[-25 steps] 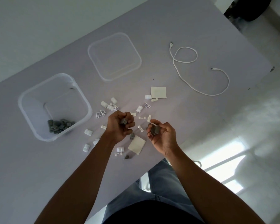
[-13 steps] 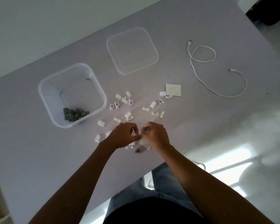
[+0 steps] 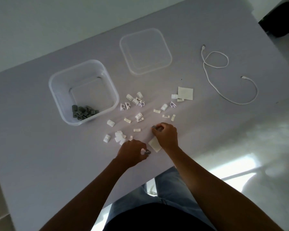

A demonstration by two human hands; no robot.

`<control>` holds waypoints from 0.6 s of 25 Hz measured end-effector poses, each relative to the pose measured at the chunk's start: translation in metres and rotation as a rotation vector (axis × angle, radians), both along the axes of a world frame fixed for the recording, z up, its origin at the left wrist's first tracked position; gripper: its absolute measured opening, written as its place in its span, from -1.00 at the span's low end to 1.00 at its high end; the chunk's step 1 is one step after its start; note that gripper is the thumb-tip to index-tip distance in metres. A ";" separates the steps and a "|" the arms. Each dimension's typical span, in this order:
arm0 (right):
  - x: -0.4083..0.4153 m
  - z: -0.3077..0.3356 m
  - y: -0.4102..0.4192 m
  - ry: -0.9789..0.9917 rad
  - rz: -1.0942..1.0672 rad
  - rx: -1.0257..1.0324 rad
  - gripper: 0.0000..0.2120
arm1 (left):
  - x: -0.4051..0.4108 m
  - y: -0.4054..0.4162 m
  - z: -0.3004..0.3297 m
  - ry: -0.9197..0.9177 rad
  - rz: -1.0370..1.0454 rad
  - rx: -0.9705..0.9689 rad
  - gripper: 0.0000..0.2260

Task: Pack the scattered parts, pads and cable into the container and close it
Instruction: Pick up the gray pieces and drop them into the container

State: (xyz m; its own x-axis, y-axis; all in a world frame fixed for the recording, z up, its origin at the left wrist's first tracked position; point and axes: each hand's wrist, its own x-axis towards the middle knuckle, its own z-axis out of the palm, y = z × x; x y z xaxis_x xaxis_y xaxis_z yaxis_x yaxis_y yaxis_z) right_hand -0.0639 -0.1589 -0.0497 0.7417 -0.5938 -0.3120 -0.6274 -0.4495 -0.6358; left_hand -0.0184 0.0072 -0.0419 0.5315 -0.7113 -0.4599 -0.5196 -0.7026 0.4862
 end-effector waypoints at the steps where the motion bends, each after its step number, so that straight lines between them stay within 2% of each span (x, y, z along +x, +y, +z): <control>1: 0.004 0.006 -0.001 -0.053 -0.101 0.182 -0.83 | 0.002 0.002 0.004 0.081 0.079 -0.053 -0.71; 3: 0.014 0.025 -0.003 -0.158 -0.367 0.759 -0.78 | 0.010 0.005 0.015 0.367 0.305 -0.216 -0.77; 4: 0.019 0.036 -0.004 -0.202 -0.444 1.031 -0.75 | 0.018 0.009 0.025 0.576 0.464 -0.312 -0.80; 6: 0.030 0.053 -0.006 -0.266 -0.457 1.346 -0.77 | 0.041 0.019 0.046 1.023 0.732 -0.526 -0.84; 8: 0.046 0.067 -0.003 -0.294 -0.357 1.469 -0.78 | 0.067 0.030 0.063 1.290 0.842 -0.738 -0.91; 10: 0.065 0.079 0.003 -0.319 -0.259 1.505 -0.79 | 0.091 0.042 0.076 1.390 0.894 -0.884 -0.90; 13: 0.101 0.093 0.016 -0.335 -0.154 1.497 -0.75 | 0.124 0.060 0.094 1.383 0.955 -1.037 -0.84; 15: 0.124 0.099 0.025 -0.321 -0.137 1.472 -0.72 | 0.144 0.069 0.103 1.321 1.031 -1.063 -0.82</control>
State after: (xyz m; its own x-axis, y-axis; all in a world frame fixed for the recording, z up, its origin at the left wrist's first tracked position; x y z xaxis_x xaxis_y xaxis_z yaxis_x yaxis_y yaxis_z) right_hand 0.0603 -0.1341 0.0496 0.8584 0.0265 -0.5123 -0.3614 0.7400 -0.5673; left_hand 0.1257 0.0763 0.0607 0.5933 -0.6174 -0.5166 0.7920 0.3330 0.5117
